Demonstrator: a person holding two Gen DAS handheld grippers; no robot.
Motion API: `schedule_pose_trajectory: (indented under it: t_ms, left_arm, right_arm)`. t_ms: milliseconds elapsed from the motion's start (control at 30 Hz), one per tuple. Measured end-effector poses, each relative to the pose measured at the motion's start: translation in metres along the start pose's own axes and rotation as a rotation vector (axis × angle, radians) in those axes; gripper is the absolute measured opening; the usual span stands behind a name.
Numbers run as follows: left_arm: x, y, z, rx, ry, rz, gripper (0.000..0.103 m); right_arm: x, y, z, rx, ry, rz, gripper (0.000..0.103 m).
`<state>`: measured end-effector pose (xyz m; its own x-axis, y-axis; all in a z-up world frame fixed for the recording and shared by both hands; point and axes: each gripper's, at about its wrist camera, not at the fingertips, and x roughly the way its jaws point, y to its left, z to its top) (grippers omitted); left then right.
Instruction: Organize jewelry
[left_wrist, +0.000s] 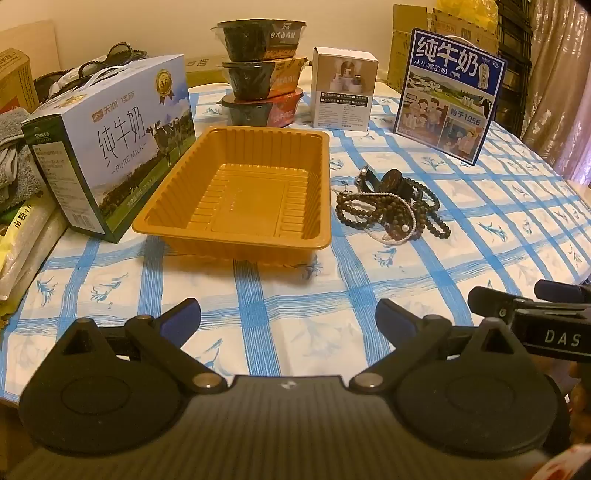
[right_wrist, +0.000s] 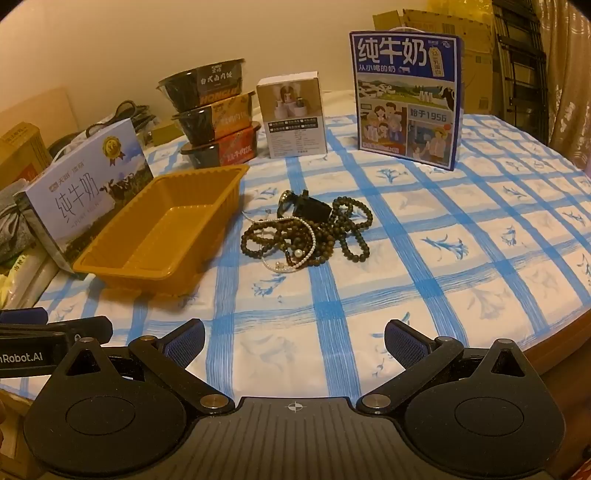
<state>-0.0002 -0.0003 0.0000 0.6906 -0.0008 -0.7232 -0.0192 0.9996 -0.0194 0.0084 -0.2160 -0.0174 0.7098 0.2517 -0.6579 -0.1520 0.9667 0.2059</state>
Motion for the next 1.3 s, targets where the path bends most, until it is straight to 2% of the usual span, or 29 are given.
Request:
schedule_pose_trajectory:
  t_ms: [1300]
  left_arm:
    - [0.0007,-0.0015,0.0014,-0.002,0.002,-0.005,0.101]
  right_arm:
    - [0.0006,0.0007,0.0000,0.001,-0.002,0.000,0.103]
